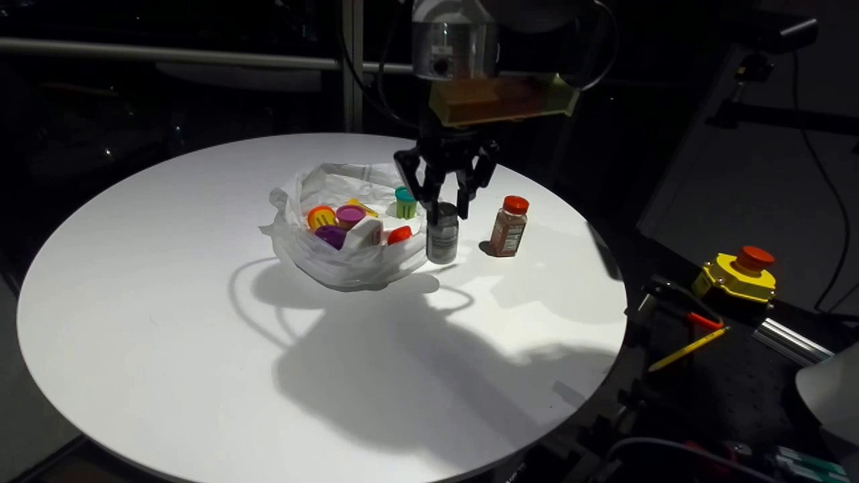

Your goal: Remove all the objects from the white plastic bag and put them on the table

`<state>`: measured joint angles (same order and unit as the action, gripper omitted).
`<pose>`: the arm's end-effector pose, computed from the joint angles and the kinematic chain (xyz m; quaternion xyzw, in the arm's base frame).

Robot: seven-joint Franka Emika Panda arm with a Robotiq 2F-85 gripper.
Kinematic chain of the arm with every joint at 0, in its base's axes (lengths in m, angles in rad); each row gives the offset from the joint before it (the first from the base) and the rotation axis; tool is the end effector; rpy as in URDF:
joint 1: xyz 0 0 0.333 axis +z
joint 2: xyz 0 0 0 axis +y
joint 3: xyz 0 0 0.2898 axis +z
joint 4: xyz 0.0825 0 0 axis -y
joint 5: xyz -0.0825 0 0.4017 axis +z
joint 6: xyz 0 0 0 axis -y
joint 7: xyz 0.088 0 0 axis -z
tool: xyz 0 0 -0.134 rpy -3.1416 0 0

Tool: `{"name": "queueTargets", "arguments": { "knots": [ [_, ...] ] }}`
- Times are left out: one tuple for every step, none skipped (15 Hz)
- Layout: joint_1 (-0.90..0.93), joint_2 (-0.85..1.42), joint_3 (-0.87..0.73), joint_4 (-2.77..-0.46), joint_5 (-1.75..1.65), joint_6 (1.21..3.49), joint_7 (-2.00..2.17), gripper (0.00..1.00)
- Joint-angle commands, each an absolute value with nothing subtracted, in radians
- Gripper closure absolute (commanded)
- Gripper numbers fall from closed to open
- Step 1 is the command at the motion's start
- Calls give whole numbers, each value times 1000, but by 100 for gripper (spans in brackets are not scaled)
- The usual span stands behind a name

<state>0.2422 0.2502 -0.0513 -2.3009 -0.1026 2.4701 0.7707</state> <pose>0.5119 0.0961 0.1652 0.9680 -0.2450 -0.0190 0.0512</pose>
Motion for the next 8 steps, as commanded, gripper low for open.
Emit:
{"name": "queueTargets", "arguments": {
  "knots": [
    [215,256,-47,-2414,-116,2642,810,81],
    [213,270,-50,-2425,-110,2677,807,81],
    [213,278,-53,-2435,-110,2705,805,81],
    [214,285,-59,-2438,-110,2722,802,81],
    [213,290,-59,-2442,-104,2737,792,81],
    [214,288,-61,-2445,-100,2745,789,31],
    [218,284,-68,-2444,-108,2746,788,31],
    [221,268,-74,-2443,-115,2740,787,24]
  ]
}}
